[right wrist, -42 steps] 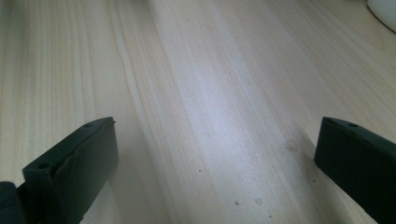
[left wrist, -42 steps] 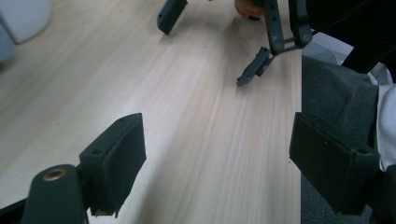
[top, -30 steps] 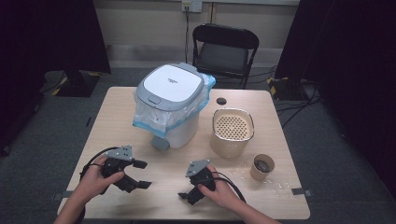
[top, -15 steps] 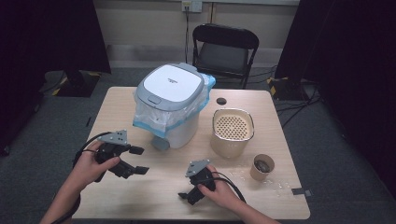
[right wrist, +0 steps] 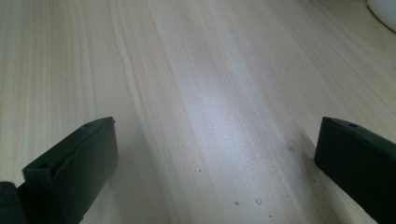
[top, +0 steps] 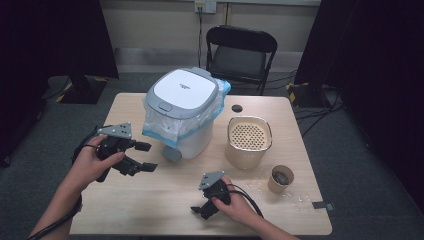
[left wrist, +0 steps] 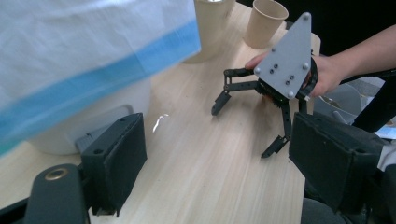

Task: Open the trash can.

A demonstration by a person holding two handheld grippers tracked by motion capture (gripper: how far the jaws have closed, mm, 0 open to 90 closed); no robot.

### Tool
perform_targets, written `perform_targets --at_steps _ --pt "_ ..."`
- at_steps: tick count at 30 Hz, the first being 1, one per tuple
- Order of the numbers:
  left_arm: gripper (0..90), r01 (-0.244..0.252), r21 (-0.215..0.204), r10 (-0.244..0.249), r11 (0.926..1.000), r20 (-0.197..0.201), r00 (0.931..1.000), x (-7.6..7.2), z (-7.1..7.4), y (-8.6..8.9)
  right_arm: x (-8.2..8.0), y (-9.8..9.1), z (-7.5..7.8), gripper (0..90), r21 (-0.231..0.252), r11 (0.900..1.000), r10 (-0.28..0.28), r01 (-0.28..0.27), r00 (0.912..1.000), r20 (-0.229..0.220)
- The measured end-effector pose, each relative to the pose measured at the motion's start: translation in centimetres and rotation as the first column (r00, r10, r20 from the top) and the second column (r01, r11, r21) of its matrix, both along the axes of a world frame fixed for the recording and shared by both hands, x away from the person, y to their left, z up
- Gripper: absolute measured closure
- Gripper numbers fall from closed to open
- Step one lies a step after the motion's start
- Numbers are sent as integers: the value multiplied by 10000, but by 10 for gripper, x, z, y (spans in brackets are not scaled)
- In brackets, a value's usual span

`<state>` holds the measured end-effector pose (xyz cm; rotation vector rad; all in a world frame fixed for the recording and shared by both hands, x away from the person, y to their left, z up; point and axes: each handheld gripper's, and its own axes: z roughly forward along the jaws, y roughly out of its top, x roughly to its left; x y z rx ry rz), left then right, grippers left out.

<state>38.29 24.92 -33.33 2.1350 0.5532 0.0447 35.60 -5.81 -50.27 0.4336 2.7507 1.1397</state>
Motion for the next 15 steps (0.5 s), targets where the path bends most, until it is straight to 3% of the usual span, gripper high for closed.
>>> perform_targets --at_steps 15 --pt "187 -71 8 71 10000 145 9999 15 28 -5 0 0 0 0 -2 10000 -2 2 10000 10"
